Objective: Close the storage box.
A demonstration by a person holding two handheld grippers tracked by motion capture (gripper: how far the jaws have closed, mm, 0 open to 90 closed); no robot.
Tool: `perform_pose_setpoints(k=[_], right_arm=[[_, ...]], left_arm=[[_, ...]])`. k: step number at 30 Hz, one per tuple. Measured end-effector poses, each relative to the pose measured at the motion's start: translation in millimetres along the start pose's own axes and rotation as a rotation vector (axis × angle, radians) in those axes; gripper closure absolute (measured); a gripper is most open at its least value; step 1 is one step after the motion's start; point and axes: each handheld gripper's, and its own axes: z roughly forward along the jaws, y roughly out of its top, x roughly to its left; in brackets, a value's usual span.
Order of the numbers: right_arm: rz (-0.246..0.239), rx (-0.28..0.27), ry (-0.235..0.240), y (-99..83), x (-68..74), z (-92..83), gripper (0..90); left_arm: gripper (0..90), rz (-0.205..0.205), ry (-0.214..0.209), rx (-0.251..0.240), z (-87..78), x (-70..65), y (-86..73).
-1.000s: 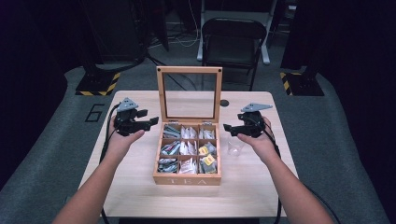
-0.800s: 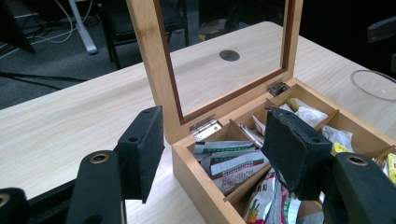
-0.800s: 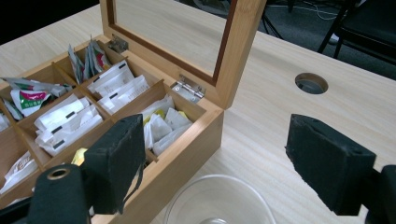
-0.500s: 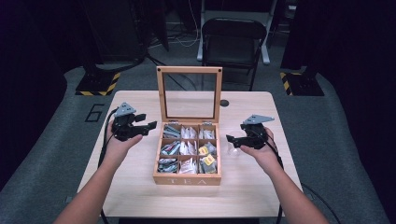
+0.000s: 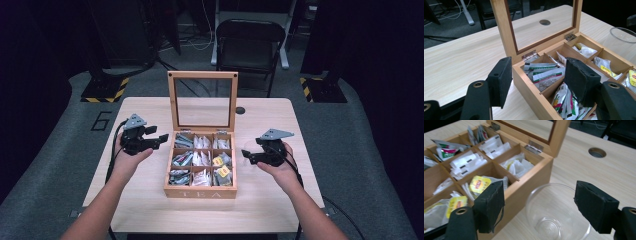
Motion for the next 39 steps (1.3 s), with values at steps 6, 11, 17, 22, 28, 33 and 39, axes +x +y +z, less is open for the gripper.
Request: perform_pose_setpoints(k=[6,11,17,22,28,33,39], right_arm=[[-0.02,-0.017,0.056,2.6,13.3,-2.3,28.0],[-0.034,-0.011,0.103,0.9,22.7,1.4,35.0],[-0.042,0.0,0.137,-2.9,30.5,6.6,39.3],[-0.049,-0.004,0.163,-5.0,36.8,9.5,43.5],[-0.059,-0.001,0.191,-10.9,45.4,13.9,47.4],[-0.052,-0.003,0.204,-13.0,49.8,16.3,48.8],[-0.063,0.004,0.238,-16.1,58.3,22.6,53.0]], left_arm=[[39.2,0.003,0.001,-0.005,-0.9,-1.6,0.2],[39.1,0.001,0.0,-0.005,-0.5,-1.9,0.1],[39.2,0.0,0.003,-0.007,-0.7,-0.8,0.0],[39.2,-0.001,0.002,-0.004,-1.1,-1.2,-0.3],[39.2,-0.003,-0.001,-0.001,-0.5,-0.9,-2.7],[39.2,-0.007,0.001,-0.002,-0.5,-0.1,-4.2],[39.2,-0.01,0.001,-0.003,-0.7,0.3,-5.4]])
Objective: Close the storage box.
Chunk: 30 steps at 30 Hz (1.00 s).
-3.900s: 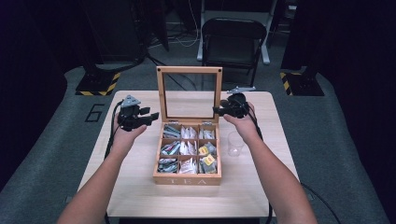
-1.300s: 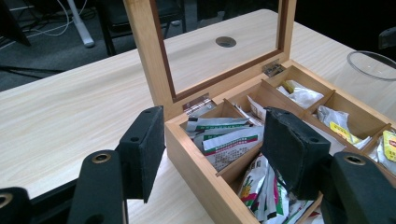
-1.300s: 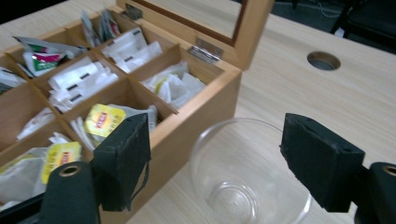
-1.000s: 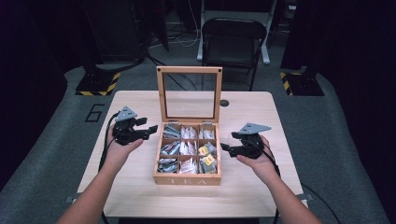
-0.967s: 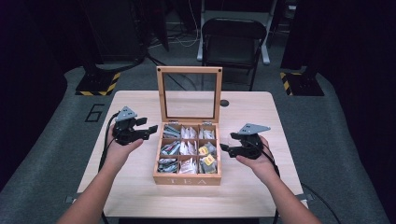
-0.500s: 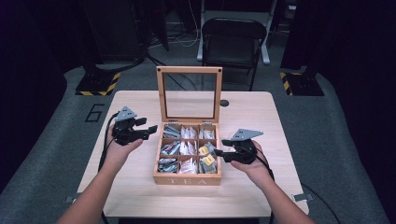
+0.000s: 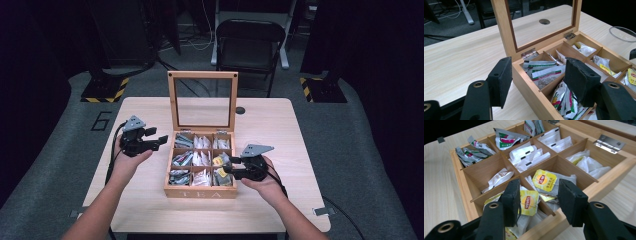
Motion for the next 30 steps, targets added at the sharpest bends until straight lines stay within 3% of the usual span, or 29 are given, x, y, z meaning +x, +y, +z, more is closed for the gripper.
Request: perform_pose_setpoints(k=[22,30], right_arm=[[-0.013,0.018,0.078,-0.5,6.6,14.7,69.0],[0.0,0.042,0.087,-4.6,7.2,14.5,70.1]], left_arm=[[39.4,-0.004,0.002,0.001,-1.6,1.7,-1.9],[39.4,-0.006,0.0,0.001,-1.6,1.3,-2.1]])
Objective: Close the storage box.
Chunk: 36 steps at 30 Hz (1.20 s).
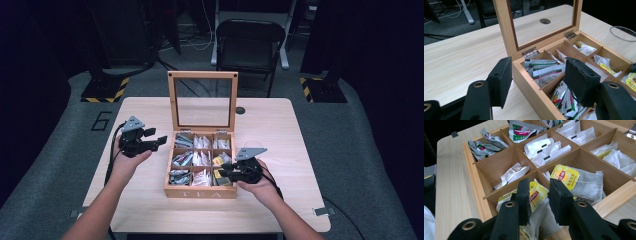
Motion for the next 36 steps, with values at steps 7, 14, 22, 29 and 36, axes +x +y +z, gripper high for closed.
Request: perform_pose_setpoints(k=[7,14,22,29,36], right_arm=[[0.006,0.006,-0.001,-2.0,-1.9,1.6,73.9],[0.004,0.01,0.014,-1.8,-1.8,0.5,84.2],[-0.016,0.014,0.027,-0.7,0.1,-1.7,89.3],[-0.011,0.008,0.045,0.9,0.7,-3.0,90.0],[-0.014,-0.008,0.064,8.1,1.2,-5.9,90.0]], left_arm=[[39.4,0.002,0.001,0.001,0.3,0.1,0.2],[39.4,-0.001,0.003,-0.003,-0.4,0.9,0.2],[39.4,0.003,0.001,-0.002,-0.7,0.4,1.9],[39.4,0.003,0.003,-0.003,-0.4,0.7,2.3],[39.4,0.002,0.005,-0.008,-0.3,0.9,2.3]])
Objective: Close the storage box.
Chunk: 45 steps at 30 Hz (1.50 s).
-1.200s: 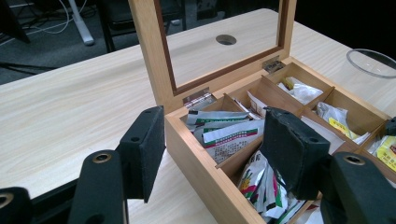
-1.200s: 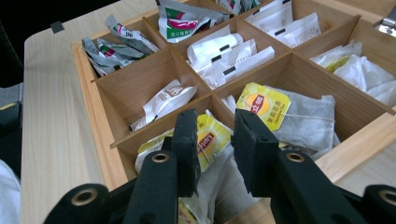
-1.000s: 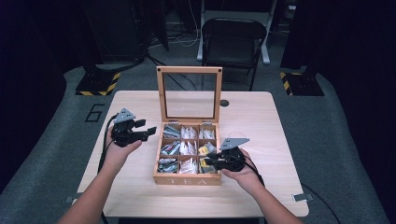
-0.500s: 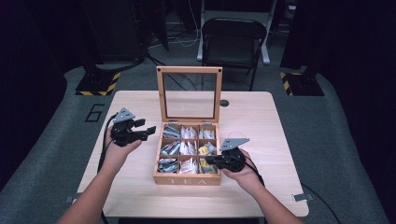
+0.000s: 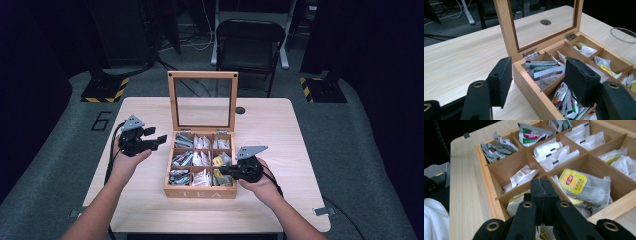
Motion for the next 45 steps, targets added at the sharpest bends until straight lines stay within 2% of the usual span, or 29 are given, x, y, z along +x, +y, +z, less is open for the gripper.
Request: perform_pose_setpoints(k=[8,23,29,35,45], right_arm=[[-0.016,-0.034,-0.006,17.5,3.0,-9.8,90.0],[-0.022,-0.081,-0.064,40.1,-5.5,-30.7,90.0],[-0.022,-0.092,-0.1,40.9,-13.9,-39.6,90.0],[0.007,-0.094,-0.138,36.1,-24.7,-49.5,90.0],[0.026,-0.099,-0.213,35.5,-43.7,-71.1,90.0]], left_arm=[[39.4,-0.001,-0.001,0.001,-1.8,0.7,0.0],[39.4,-0.001,0.0,-0.001,-3.0,1.1,0.0],[39.4,-0.006,0.003,-0.007,-2.9,1.3,-0.3],[39.4,-0.004,-0.001,0.002,-2.9,1.0,-0.3],[39.4,-0.001,-0.001,-0.001,-1.9,0.6,0.7]])
